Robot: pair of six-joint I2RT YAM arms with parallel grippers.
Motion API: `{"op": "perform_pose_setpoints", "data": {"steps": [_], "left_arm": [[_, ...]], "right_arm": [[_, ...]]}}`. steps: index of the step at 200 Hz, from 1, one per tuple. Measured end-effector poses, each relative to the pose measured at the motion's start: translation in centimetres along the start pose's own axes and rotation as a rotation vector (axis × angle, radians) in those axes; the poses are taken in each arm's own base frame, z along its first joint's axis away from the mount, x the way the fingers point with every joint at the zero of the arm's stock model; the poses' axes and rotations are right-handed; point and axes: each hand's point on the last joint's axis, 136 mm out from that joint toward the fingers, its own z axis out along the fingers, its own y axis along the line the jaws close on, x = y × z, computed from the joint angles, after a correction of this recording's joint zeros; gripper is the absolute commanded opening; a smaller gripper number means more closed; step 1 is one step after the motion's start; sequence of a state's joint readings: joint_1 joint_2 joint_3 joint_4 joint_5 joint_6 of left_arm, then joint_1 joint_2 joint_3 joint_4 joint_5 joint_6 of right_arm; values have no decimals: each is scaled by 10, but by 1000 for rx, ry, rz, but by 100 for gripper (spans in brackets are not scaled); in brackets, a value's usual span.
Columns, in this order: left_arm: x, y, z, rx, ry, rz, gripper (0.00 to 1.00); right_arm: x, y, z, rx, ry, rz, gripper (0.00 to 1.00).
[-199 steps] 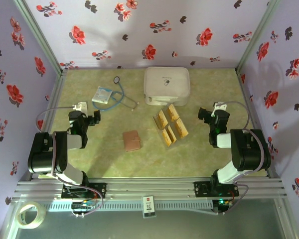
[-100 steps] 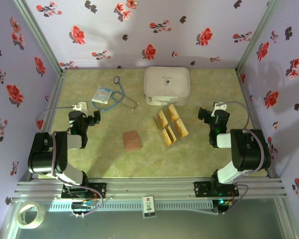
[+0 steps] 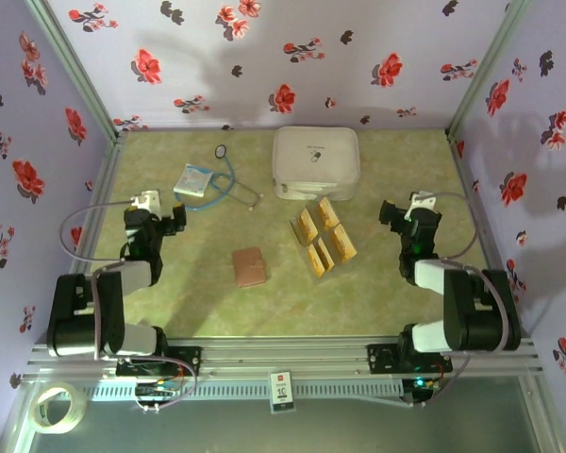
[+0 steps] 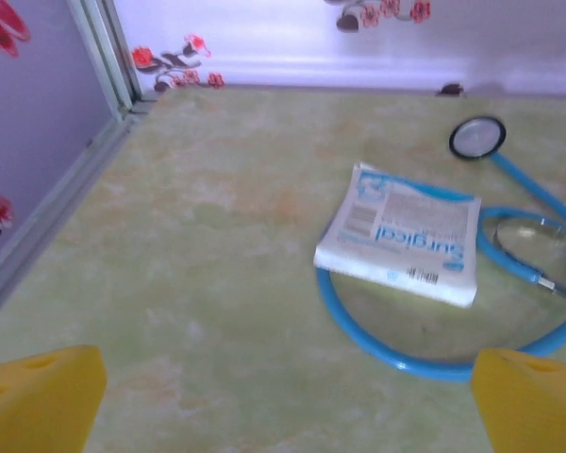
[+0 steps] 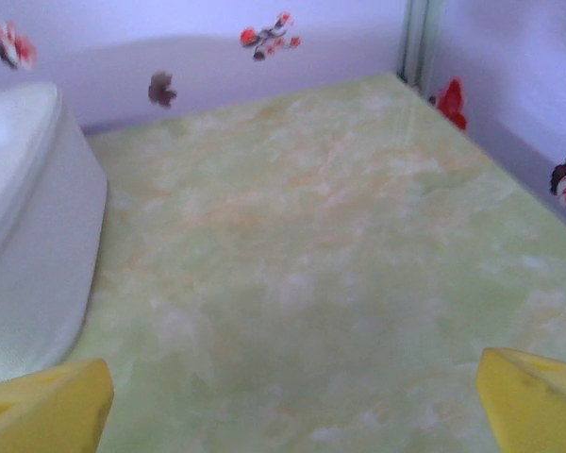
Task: Put the credit cards into the card holder
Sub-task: Pick up the card holder from the center of the table.
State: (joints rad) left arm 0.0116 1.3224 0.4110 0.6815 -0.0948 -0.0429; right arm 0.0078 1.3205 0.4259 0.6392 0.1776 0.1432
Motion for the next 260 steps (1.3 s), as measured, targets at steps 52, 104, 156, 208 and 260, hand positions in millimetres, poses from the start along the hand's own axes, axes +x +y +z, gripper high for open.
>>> {"op": "perform_pose_setpoints", "data": {"steps": [52, 104, 156, 208, 260], "left_arm": [[-62, 8, -20, -39, -24, -178, 100], [-100, -14, -53, -3, 50, -313, 100], [-52, -51, -79, 47, 295, -332, 100], [-15, -82, -97, 120, 436, -335, 100], [43, -99, -104, 159, 539, -354, 100]], "right_arm": [[-53, -2, -7, 53, 45, 273, 99], [-77, 53, -35, -202, 170, 310, 98], [-76, 168, -100, -536, 315, 190, 91], [-7, 255, -162, -696, 501, 26, 90], [71, 298, -194, -712, 635, -76, 77]]}}
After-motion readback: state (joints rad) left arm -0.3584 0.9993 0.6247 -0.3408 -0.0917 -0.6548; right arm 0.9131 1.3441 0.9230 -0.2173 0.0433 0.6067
